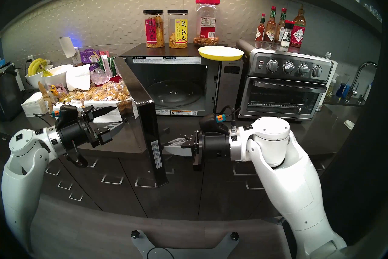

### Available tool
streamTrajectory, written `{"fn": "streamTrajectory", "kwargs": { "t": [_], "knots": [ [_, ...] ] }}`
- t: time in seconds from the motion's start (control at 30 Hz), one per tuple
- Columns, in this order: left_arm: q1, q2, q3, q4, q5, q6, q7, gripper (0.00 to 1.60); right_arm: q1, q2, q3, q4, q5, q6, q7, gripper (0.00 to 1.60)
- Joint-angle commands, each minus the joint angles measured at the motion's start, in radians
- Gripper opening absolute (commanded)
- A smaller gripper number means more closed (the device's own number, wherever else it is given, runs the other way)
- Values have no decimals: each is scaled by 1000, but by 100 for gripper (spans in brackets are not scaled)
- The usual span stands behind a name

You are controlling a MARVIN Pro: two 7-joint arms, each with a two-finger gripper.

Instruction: Open the microwave, put the plate inside, and close the door

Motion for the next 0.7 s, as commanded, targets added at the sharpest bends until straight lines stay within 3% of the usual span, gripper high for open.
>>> {"fn": "streamTrajectory", "kwargs": {
  "t": [0.0, 0.67],
  "knots": [
    [-1, 3, -3, -10, -1, 0, -3, 160, 5, -6, 1, -20, 7, 3, 4, 0],
    [-1, 3, -3, -10, -1, 0, -3, 160, 11, -20, -41, -16, -15, 0, -3, 0]
  ]
}}
